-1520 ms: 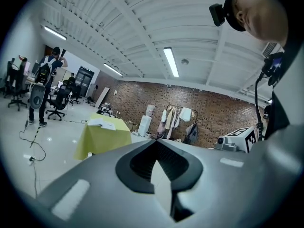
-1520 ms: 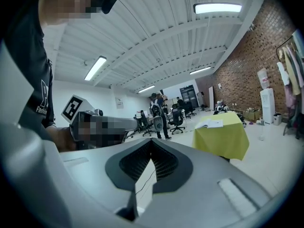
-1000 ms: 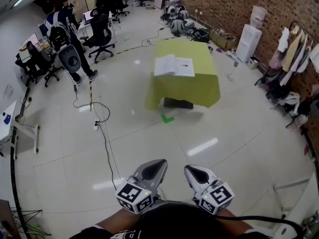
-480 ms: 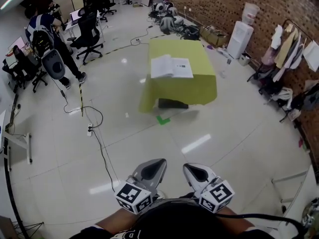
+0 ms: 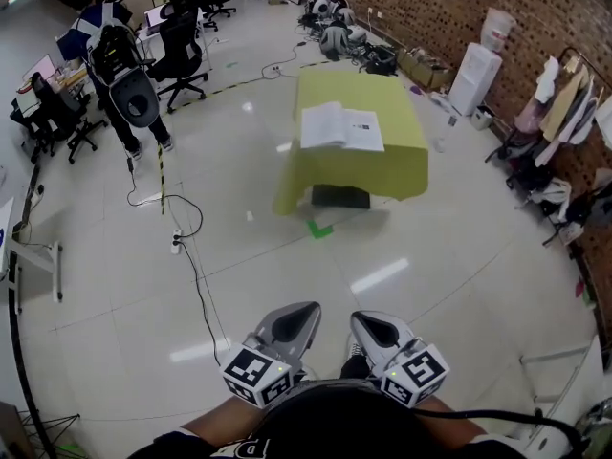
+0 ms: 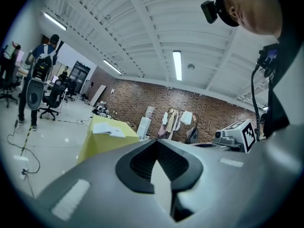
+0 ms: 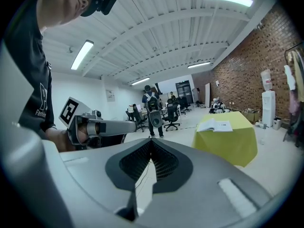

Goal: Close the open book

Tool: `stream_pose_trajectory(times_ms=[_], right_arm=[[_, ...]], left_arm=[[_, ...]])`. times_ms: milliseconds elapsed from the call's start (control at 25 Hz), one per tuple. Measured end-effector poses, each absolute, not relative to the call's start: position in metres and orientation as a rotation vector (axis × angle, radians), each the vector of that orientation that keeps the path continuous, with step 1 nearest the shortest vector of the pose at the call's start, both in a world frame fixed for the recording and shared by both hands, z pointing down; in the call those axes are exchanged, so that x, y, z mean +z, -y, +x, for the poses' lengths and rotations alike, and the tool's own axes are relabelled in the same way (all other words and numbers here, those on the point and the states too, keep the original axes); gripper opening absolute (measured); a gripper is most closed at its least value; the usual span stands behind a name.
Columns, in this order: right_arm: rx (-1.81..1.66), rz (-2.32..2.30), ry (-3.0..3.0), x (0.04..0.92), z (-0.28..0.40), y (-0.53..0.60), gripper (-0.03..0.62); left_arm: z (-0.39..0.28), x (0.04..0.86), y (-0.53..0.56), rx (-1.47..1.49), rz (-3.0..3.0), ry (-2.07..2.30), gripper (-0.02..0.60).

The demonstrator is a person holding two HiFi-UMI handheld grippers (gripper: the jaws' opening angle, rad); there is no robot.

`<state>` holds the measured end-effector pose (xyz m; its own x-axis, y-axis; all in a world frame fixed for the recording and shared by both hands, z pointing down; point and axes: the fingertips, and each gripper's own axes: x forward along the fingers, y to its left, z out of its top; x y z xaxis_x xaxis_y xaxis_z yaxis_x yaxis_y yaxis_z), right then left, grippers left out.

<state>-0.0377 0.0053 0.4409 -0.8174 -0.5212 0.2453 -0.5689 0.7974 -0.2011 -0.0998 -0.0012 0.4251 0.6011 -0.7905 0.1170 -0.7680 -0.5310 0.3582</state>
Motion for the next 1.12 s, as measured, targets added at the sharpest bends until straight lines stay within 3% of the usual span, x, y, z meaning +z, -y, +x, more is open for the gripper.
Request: stream_pose_trajectory(times_ms=[600, 1120], right_arm=[[0.393, 0.778, 2.898, 0.427, 0.012, 0.089, 0.008], [0.403, 0.74, 2.961, 0.422, 0.104, 0.17, 0.008]], left_arm=[[-0.053, 0.405, 0.093, -0.046, 2.452, 1.389, 0.006], [0.044, 0.396, 0.171, 0.005, 2.467, 1.447, 0.006]])
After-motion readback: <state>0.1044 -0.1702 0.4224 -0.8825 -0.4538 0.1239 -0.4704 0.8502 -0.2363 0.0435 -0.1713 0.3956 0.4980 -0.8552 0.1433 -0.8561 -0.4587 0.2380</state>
